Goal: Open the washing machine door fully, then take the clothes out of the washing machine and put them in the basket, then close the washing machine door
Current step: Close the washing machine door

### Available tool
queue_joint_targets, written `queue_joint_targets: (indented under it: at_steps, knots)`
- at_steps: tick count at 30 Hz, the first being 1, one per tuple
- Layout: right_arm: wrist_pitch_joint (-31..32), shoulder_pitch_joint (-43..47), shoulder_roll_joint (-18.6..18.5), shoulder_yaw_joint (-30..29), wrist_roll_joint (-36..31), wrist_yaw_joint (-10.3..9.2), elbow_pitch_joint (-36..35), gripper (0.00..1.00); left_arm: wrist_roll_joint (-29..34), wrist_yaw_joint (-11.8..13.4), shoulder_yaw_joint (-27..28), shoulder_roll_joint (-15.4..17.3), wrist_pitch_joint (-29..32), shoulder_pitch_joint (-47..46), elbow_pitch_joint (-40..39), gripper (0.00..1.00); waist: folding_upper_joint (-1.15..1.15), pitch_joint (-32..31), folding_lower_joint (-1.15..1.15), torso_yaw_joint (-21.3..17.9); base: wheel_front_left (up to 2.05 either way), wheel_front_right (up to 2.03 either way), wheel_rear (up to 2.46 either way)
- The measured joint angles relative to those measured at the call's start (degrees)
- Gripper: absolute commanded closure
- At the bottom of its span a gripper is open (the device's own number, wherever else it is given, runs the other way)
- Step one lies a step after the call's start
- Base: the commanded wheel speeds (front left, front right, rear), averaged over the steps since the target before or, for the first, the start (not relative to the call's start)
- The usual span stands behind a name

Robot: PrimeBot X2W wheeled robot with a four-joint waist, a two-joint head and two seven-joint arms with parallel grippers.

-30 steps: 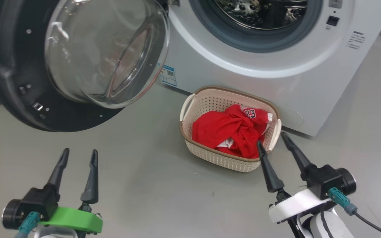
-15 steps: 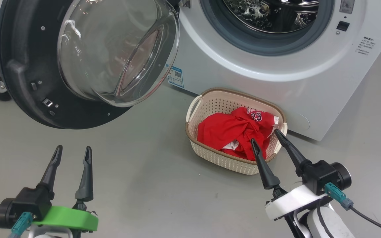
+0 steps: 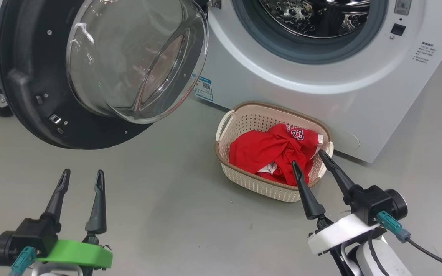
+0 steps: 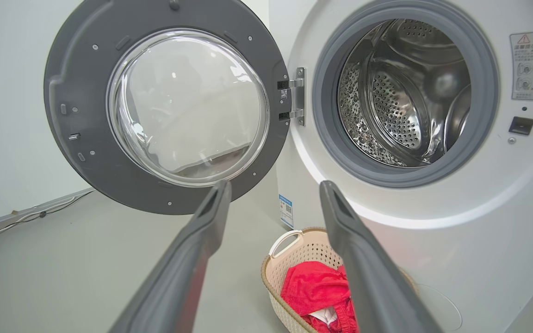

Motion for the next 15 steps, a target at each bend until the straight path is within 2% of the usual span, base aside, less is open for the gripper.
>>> queue_joint_targets:
  at_steps: [15]
  knots:
    - [0.0, 0.0, 0.0, -0.4, 0.3, -0.09, 0.1, 0.00, 0.0, 0.0, 0.0, -0.1, 0.0, 0.1, 0.0, 0.00, 0.00, -0.3, 0.00, -0.2, 0.00, 0.00, 0.00]
